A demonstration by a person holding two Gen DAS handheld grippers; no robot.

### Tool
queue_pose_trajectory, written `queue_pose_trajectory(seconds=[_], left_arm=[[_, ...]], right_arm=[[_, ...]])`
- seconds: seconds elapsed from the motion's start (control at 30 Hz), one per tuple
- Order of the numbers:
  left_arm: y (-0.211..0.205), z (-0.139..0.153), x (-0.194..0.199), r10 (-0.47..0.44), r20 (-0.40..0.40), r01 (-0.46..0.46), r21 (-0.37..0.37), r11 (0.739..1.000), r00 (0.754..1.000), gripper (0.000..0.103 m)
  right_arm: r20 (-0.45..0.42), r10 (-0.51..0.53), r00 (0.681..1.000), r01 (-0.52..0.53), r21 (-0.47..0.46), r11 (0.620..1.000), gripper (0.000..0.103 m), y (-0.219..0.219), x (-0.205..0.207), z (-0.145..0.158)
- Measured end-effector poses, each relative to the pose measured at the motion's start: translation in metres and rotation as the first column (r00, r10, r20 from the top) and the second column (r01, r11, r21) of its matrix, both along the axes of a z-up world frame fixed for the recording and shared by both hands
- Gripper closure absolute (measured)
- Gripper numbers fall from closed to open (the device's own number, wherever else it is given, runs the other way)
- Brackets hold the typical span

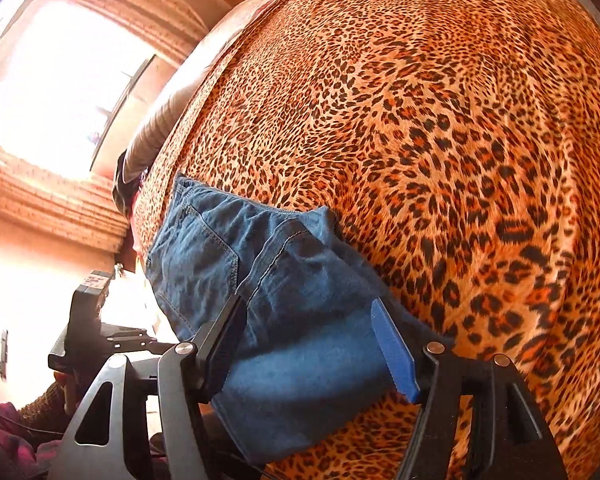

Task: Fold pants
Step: 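Lift the hem with both grippers and carry it toward the jeans waistband, then lay the hem over the jeans seat with both grippers and release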

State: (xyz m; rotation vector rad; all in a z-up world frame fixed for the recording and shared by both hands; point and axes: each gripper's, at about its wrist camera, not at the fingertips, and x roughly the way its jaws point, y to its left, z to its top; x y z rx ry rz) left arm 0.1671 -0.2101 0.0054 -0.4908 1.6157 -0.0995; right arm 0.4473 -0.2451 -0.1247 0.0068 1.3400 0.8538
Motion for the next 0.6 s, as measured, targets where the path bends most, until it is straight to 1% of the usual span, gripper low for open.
queue_pose_trajectory(seconds=[0.07, 0.13, 0.2, 0.23, 0.27, 0.3, 0.33, 0.37, 0.4, 0.47, 0.5, 0.53, 0.6], left_arm=[[0.003, -0.007, -0.002, 0.059, -0.016, -0.059, 0.003, 0.998, 0.998, 0.056], [0.004, -0.013, -0.003, 0.116, -0.030, -0.115, 0.003, 0.993, 0.993, 0.056], [0.004, -0.014, -0.001, 0.167, -0.020, -0.167, 0.011, 0.986, 0.986, 0.055], [0.000, -0.015, -0.001, 0.196, -0.007, -0.196, 0.014, 0.981, 0.981, 0.055], [-0.003, -0.016, -0.001, 0.229, 0.008, -0.229, 0.025, 0.973, 0.973, 0.056], [-0.002, -0.016, -0.001, 0.262, 0.013, -0.262, 0.030, 0.965, 0.965, 0.056], [0.003, -0.015, -0.004, 0.286, 0.020, -0.287, 0.035, 0.957, 0.958, 0.057], [0.008, -0.013, -0.007, 0.301, 0.030, -0.302, 0.041, 0.952, 0.953, 0.061], [0.008, -0.012, -0.009, 0.317, 0.036, -0.319, 0.042, 0.947, 0.948, 0.065], [0.009, -0.010, -0.018, 0.362, 0.032, -0.363, 0.006, 0.932, 0.932, 0.084], [0.010, -0.009, -0.024, 0.389, 0.023, -0.389, -0.016, 0.921, 0.921, 0.087], [0.010, -0.006, -0.030, 0.413, 0.028, -0.412, -0.038, 0.911, 0.910, 0.088], [0.014, 0.000, -0.042, 0.459, 0.046, -0.457, -0.042, 0.888, 0.887, 0.088]], right_arm=[[0.014, 0.085, 0.996, -0.085, -0.037, 0.996, 0.036, 0.021, 0.005, -0.008], [0.044, 0.168, 0.985, -0.163, -0.095, 0.982, 0.036, 0.041, 0.005, -0.018], [0.062, 0.264, 0.962, -0.256, -0.117, 0.960, 0.036, 0.060, 0.000, -0.025], [0.098, 0.324, 0.941, -0.307, -0.153, 0.939, 0.036, 0.069, -0.007, -0.026], [0.130, 0.382, 0.915, -0.353, -0.203, 0.913, 0.042, 0.078, -0.010, -0.032], [0.137, 0.431, 0.892, -0.390, -0.250, 0.886, 0.050, 0.085, -0.016, -0.036], [0.127, 0.462, 0.878, -0.413, -0.289, 0.864, 0.068, 0.090, -0.018, -0.043], [0.132, 0.487, 0.863, -0.430, -0.314, 0.847, 0.073, 0.094, -0.019, -0.045], [0.132, 0.515, 0.847, -0.451, -0.333, 0.828, 0.074, 0.097, -0.021, -0.047], [0.121, 0.541, 0.832, -0.477, -0.344, 0.809, 0.083, 0.103, -0.022, -0.042], [0.129, 0.552, 0.824, -0.488, -0.336, 0.806, 0.084, 0.106, -0.024, -0.035], [0.145, 0.562, 0.814, -0.502, -0.311, 0.807, 0.086, 0.109, -0.027, -0.024], [0.162, 0.571, 0.805, -0.528, -0.244, 0.813, 0.086, 0.114, -0.032, -0.003]])
